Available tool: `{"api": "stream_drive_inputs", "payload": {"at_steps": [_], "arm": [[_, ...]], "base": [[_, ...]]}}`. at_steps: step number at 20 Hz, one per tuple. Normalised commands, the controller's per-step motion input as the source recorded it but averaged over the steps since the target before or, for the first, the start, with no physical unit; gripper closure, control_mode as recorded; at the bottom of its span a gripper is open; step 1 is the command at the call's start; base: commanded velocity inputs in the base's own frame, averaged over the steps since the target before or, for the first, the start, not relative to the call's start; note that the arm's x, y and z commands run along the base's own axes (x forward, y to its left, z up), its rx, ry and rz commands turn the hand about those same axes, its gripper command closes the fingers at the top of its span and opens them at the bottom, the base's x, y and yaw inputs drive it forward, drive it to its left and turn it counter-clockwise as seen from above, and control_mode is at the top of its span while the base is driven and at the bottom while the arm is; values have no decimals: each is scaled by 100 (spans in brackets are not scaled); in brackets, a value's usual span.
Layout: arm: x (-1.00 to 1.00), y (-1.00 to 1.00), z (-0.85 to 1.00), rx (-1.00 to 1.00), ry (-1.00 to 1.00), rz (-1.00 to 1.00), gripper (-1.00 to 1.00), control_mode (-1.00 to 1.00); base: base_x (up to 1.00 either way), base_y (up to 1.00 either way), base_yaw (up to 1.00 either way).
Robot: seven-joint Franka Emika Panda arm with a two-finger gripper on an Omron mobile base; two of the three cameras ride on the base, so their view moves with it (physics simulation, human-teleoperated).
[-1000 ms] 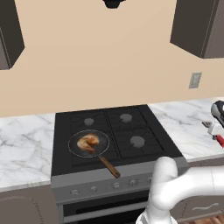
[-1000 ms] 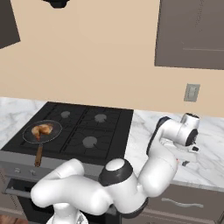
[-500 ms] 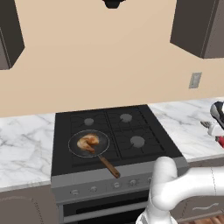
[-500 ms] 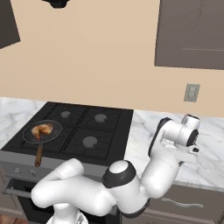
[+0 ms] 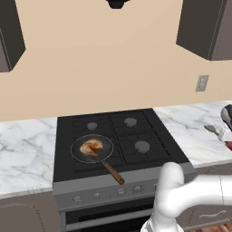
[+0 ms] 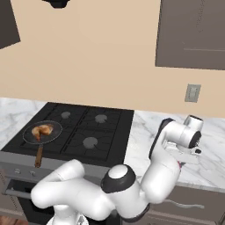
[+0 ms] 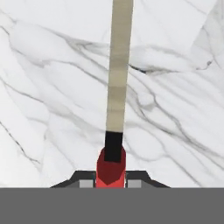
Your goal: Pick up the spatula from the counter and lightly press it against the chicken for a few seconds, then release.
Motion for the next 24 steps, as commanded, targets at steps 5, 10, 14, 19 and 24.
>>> {"api": "stream_drive_inputs", "payload": {"at_steps": [5,10,14,19,24], "arm": [[-47,20,24,0,-20,19,100,-100],[-45,30,47,0,-20,18,100,-100],[-36,62,47,-5,-16,12,100,-100],[-36,81,40,-12,-10,3,100,-100],[-16,83,31,-12,-2,9,100,-100]], "base": [[0,0,0],[0,0,0],[0,0,0],[0,0,0],[0,0,0]]}}
